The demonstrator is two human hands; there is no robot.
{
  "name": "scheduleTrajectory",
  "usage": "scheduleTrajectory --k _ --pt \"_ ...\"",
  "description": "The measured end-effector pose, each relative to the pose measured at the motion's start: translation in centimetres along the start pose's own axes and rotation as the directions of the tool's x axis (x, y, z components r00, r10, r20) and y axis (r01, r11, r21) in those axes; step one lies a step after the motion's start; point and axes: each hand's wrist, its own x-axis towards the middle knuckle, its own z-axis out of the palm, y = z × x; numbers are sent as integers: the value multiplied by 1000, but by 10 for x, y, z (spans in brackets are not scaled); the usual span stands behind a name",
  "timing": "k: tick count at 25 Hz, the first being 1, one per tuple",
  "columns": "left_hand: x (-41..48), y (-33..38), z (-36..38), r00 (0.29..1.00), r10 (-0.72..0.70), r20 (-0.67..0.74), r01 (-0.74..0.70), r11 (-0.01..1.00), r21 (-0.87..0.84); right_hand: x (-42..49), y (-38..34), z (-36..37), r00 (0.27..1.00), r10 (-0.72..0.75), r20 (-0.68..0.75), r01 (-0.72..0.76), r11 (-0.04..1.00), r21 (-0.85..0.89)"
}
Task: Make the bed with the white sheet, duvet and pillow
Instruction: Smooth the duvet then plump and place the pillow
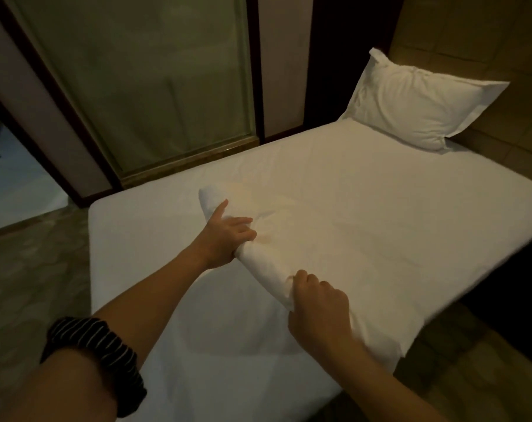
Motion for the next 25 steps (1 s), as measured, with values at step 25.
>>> scheduleTrajectory --k 25 --pt "-285 3 296 990 -58 -129 23 966 -259 -142 -148 348 993 32 111 -9 980 -199"
